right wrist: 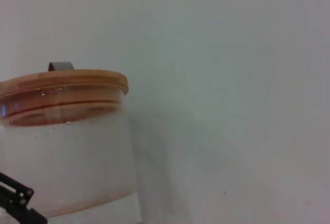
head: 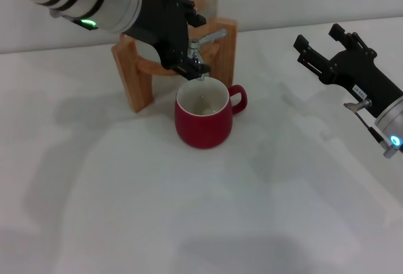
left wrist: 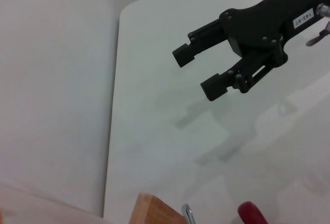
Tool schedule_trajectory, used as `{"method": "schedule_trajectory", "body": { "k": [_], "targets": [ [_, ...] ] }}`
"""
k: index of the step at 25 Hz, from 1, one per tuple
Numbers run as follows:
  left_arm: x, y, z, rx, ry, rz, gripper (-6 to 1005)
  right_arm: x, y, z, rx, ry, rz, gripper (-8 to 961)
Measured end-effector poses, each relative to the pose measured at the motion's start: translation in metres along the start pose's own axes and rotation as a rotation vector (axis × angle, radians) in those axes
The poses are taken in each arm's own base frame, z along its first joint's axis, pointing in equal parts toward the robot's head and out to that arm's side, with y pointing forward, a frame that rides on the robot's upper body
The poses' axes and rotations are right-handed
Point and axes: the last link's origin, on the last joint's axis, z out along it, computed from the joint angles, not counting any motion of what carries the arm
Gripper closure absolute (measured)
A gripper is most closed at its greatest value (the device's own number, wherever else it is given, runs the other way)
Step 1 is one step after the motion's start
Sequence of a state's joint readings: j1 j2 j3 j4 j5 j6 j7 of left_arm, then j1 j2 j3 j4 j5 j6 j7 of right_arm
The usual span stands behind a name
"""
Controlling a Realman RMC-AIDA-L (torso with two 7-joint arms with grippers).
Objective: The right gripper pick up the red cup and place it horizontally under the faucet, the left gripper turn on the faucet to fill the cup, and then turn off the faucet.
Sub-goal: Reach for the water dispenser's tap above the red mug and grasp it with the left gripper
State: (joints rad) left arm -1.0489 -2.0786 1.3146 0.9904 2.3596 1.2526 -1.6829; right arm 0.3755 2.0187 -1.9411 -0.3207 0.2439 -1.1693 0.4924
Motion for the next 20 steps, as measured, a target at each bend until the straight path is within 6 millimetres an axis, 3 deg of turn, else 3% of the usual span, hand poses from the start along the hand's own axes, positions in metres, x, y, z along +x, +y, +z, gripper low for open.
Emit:
{"method": "schedule_trajectory", "body": {
  "k": [20],
  "targets": [
    [0.0063,0.0069,0.0096,-0.016,0.005,0.033,140,0.0010,-0.0003,-0.0029,0.002,0.002,0.001,80]
  ]
}}
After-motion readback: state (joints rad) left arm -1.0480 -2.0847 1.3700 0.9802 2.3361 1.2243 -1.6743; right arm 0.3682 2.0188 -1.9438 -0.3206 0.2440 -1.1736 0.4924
